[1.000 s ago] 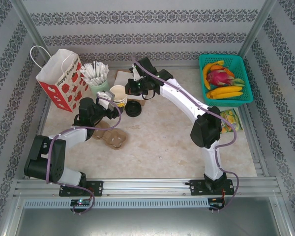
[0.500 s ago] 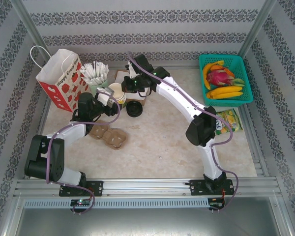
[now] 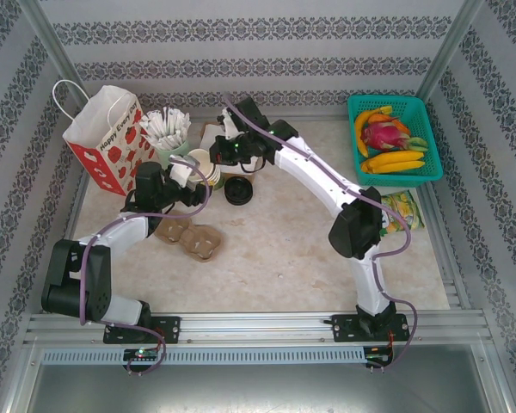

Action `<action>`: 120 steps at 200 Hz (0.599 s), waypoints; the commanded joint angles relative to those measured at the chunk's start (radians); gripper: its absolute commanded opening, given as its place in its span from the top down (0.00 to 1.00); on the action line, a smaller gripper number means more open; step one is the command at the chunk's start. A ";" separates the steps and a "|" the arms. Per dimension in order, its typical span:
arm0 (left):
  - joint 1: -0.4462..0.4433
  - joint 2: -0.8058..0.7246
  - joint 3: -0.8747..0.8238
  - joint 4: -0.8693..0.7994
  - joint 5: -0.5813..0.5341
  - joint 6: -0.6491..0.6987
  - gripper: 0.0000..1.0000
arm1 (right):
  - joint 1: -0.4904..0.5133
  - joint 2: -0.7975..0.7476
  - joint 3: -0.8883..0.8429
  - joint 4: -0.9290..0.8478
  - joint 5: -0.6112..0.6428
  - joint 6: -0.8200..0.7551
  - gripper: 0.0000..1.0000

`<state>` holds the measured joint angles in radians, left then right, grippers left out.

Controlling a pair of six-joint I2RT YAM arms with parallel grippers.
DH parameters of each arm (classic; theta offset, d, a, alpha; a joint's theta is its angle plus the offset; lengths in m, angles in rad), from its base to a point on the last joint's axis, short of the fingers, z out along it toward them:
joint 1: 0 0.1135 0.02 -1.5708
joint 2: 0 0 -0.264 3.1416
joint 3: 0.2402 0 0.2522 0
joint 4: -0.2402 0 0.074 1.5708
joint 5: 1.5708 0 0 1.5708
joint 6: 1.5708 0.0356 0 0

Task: Pack the takeout coffee

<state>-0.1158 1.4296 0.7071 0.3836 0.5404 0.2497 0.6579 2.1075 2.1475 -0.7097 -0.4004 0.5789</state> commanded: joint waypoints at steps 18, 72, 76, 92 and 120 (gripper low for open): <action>0.007 -0.004 -0.009 -0.102 -0.014 0.016 0.20 | -0.046 -0.147 -0.093 0.128 -0.027 0.025 1.00; 0.018 -0.033 -0.014 -0.111 -0.012 0.008 0.20 | -0.019 -0.107 -0.020 0.063 0.005 -0.009 1.00; 0.018 -0.033 -0.015 -0.111 -0.010 0.007 0.20 | -0.022 -0.111 -0.019 0.052 0.015 -0.021 1.00; 0.019 -0.028 -0.014 -0.106 0.001 0.003 0.20 | -0.021 -0.116 -0.025 0.011 0.057 -0.053 0.82; 0.019 -0.022 -0.010 -0.098 0.015 0.000 0.20 | -0.002 -0.068 -0.043 -0.021 0.100 -0.060 0.57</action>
<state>-0.1089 1.4296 0.6998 0.2756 0.5232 0.2543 0.6453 2.0132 2.1132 -0.6750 -0.3630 0.5503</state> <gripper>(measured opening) 0.800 0.398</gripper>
